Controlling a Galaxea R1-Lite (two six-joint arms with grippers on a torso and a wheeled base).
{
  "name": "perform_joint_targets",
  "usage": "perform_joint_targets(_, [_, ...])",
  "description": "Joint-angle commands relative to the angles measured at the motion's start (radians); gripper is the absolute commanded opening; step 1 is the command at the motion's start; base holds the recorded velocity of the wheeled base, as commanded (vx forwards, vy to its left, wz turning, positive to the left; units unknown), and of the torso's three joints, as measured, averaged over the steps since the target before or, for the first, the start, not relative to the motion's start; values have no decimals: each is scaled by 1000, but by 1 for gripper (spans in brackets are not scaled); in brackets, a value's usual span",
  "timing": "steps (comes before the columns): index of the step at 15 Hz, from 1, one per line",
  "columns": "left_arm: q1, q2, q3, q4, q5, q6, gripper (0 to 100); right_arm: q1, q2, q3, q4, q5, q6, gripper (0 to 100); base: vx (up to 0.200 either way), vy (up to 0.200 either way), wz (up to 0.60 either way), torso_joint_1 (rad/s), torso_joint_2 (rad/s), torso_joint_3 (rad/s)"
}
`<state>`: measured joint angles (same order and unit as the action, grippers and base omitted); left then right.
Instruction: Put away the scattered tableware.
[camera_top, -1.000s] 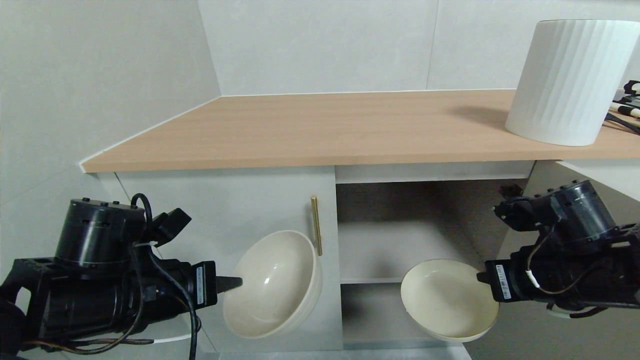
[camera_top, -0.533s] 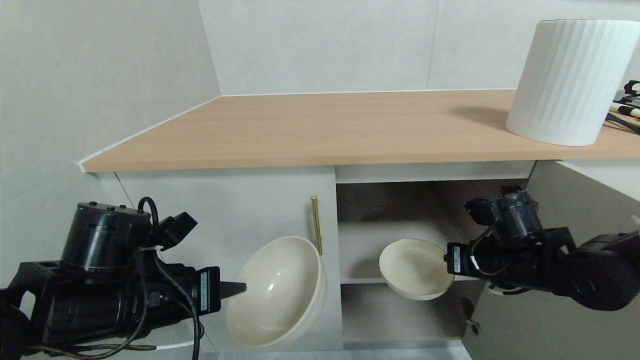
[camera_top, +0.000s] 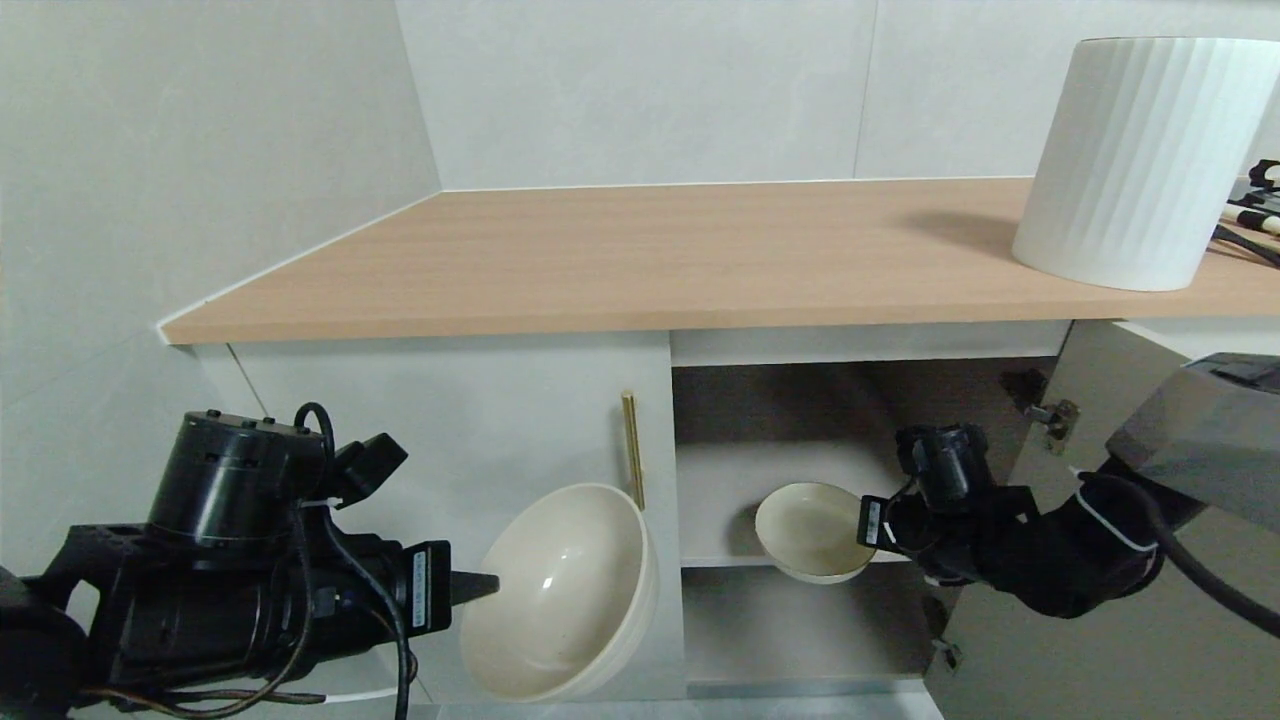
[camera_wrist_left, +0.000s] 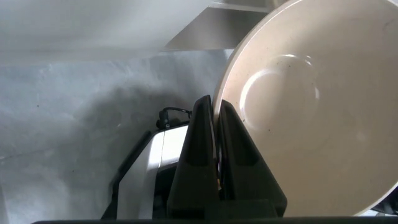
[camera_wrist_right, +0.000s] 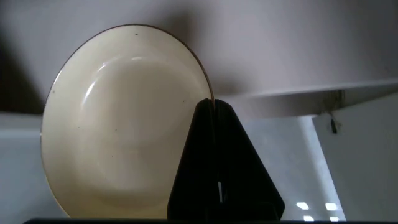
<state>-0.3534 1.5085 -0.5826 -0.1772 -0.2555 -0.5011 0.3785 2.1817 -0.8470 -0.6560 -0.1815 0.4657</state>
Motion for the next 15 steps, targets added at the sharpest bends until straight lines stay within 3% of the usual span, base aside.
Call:
perform_joint_targets(1, [-16, 18, 10, -1, -1, -1, 0, -4, 76, -4, -25, -27, -2, 0, 0, 0, 0, 0, 0, 0])
perform_joint_targets(15, [-35, 79, 13, 1, 7, -7, 0, -50, 216, -136, -63, -88, 4, 0, 0, 0, 0, 0, 0, 0])
